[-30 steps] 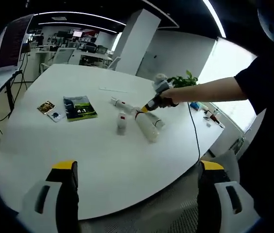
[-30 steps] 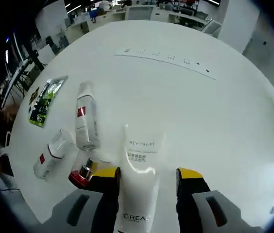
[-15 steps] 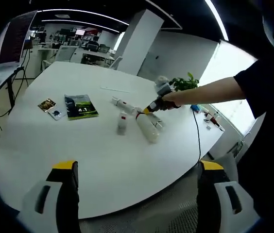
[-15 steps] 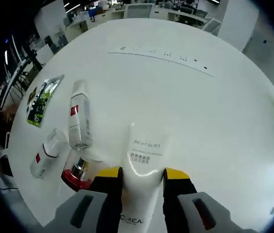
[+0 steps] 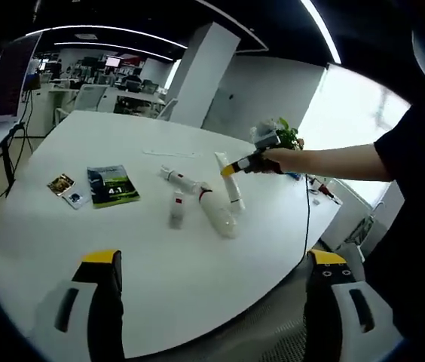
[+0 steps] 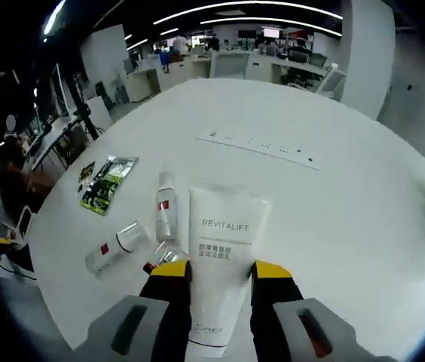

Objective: Arrange the skincare products in the storage area until every visible bottle or jar stands upright without overlapping.

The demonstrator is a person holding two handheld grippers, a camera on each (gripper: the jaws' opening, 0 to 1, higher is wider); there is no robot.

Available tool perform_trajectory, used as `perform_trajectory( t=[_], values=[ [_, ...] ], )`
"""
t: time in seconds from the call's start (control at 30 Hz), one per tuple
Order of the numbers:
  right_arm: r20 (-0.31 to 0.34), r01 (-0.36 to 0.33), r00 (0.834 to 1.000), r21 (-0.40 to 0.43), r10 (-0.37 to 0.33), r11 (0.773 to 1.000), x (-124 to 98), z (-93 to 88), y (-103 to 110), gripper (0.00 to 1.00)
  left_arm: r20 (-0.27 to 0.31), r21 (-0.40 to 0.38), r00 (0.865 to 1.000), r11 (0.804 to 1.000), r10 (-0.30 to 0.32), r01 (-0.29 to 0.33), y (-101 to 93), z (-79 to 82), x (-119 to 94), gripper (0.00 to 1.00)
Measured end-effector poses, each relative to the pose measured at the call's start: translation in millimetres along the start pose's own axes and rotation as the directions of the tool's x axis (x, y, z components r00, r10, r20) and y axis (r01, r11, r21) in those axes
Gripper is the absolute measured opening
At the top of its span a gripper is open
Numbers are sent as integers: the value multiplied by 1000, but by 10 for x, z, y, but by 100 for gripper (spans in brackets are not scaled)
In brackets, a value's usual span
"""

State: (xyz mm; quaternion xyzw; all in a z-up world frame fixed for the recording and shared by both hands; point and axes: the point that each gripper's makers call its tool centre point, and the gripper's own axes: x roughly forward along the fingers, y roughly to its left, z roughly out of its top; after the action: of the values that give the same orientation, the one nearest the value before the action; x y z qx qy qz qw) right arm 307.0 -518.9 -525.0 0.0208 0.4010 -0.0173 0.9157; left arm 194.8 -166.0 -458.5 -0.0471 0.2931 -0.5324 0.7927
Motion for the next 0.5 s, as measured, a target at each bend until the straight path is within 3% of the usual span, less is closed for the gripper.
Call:
perform_trajectory(
  t=[0.17, 0.37, 0.5],
  values=[
    [152, 16, 988, 41, -22, 999, -415, 98, 123, 20, -6, 43, 1000, 999, -22, 22, -91, 53, -3, 94],
    [329, 30, 944, -8, -26, 1000, -951, 322, 419, 20, 12, 91, 999, 995, -51, 50, -218, 215, -22, 94],
    [416, 13, 909, -84, 23, 996, -1348, 457, 823, 20, 68, 89, 993, 992, -94, 87, -329, 453, -20, 94]
  ],
)
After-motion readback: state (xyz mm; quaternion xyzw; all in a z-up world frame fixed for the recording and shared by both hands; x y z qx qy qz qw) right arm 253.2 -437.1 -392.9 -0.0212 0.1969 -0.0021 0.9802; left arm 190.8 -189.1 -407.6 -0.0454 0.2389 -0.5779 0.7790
